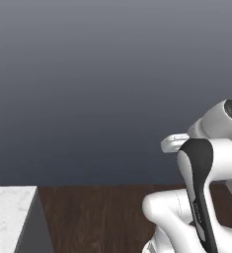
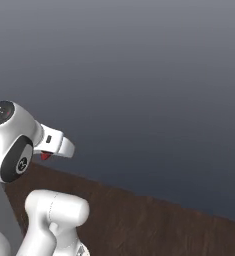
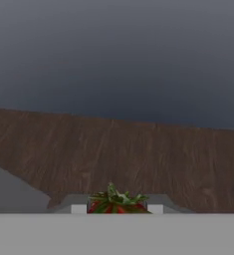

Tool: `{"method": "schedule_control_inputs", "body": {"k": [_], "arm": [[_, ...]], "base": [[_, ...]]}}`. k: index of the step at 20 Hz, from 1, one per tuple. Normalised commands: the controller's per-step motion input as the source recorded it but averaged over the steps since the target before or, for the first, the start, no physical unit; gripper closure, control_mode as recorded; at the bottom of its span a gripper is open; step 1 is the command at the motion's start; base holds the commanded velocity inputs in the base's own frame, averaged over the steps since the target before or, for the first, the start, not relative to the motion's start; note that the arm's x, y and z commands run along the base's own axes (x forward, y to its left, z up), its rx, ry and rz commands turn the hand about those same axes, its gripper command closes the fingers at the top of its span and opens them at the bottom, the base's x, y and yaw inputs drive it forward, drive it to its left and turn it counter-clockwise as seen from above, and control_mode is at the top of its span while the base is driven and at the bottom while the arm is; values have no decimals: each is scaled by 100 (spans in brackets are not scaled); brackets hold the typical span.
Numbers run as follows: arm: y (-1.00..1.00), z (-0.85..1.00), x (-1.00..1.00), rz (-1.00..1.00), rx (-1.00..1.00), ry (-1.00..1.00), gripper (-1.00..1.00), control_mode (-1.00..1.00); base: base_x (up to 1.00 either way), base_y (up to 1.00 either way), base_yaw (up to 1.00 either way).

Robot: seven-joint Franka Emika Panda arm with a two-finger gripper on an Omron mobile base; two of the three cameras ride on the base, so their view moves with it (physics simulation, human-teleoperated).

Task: Take the strawberry from the fridge and place it on top of the pancake, located on the dining counter.

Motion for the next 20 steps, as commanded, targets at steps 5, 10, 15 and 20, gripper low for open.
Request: {"method": "schedule_control_inputs", "body": {"k": [5,10,15,20], "arm": [[0,0,0,0,0,0,100,100],[0,0,0,0,0,0,100,100],[0,0,0,0,0,0,100,100],[0,0,0,0,0,0,100,100]], "base": [[100,-10,69],[100,-39,78],[95,-38,79],[100,-19,77]]}}
